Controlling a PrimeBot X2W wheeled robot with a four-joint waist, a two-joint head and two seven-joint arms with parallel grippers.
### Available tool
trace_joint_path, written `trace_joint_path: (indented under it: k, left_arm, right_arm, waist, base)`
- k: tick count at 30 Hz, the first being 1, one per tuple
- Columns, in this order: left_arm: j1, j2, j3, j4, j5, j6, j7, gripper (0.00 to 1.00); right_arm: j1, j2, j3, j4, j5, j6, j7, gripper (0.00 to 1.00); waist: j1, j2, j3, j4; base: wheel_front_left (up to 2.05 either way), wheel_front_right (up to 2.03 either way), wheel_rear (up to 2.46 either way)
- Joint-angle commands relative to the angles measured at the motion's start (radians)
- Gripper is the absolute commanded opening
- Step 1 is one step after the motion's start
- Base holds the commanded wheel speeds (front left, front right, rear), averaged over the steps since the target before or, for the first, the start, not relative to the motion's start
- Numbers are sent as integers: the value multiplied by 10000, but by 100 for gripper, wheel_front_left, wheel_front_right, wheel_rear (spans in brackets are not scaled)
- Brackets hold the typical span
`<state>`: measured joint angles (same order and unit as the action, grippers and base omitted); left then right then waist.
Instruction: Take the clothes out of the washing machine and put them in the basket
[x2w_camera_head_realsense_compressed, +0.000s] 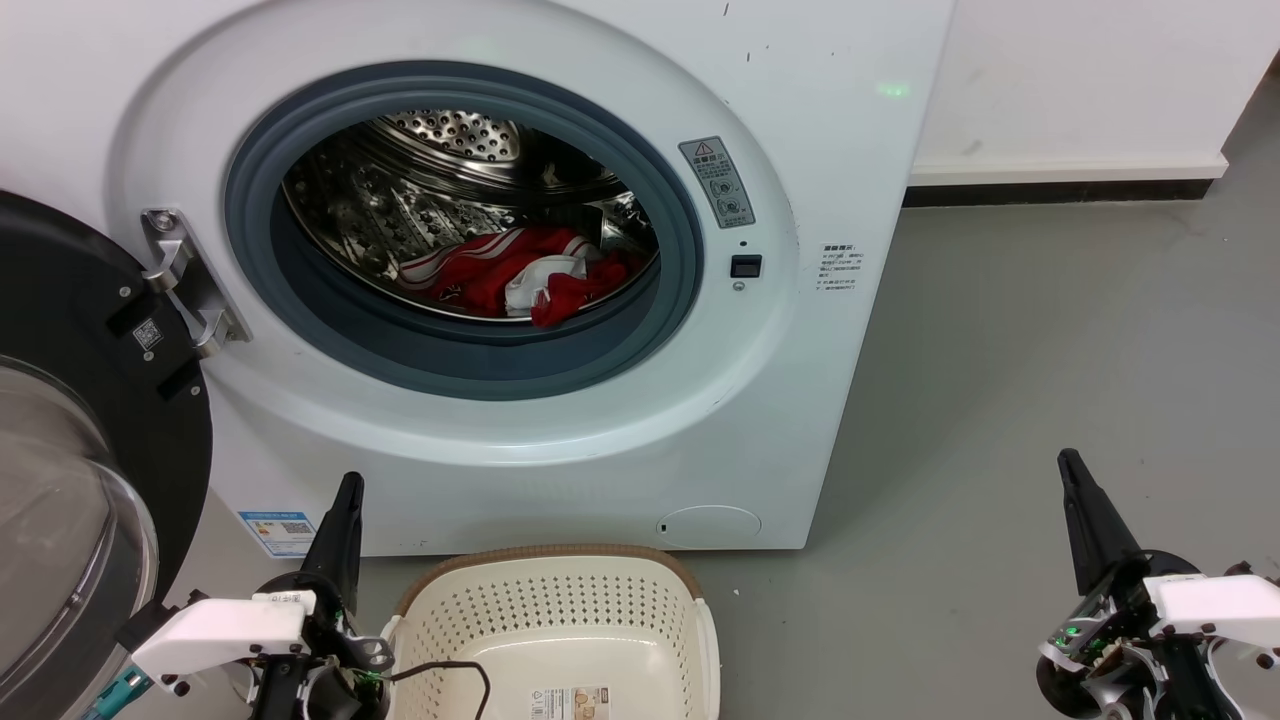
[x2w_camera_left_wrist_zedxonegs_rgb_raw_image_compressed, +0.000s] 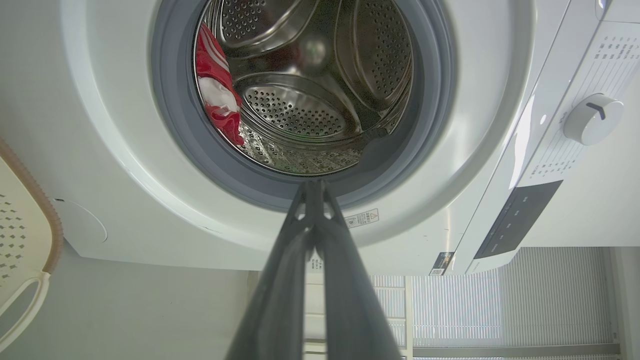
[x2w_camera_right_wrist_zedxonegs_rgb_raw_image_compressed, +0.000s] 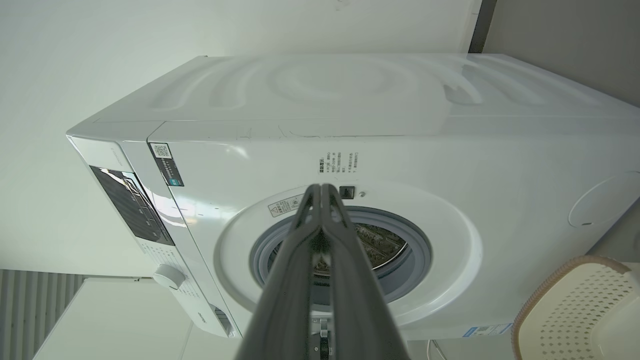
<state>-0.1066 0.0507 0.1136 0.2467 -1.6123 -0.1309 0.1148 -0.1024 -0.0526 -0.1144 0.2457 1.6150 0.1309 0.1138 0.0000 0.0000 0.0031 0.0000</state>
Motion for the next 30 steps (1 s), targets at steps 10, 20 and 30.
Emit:
trace_joint_path:
  k: [10, 20, 30]
  left_arm:
    - [-49, -21, 26, -12, -14, -28, 8, 0]
    - [-49, -21, 26, -12, -14, -28, 8, 0]
    - [67, -6, -94, 92, 2, 4, -62, 100]
  right_arm:
    - [-131, 37, 4, 16, -45, -3, -3, 0]
    - [-132, 37, 5, 16, -45, -3, -3, 0]
    - [100, 4, 30, 61, 7, -2, -64, 100]
  waist:
    - [0, 0, 0, 0]
    - [0, 0, 0, 0]
    - [0, 0, 2, 0]
  base:
    - [0, 0, 0]
    - [0, 0, 0]
    - [0, 0, 0]
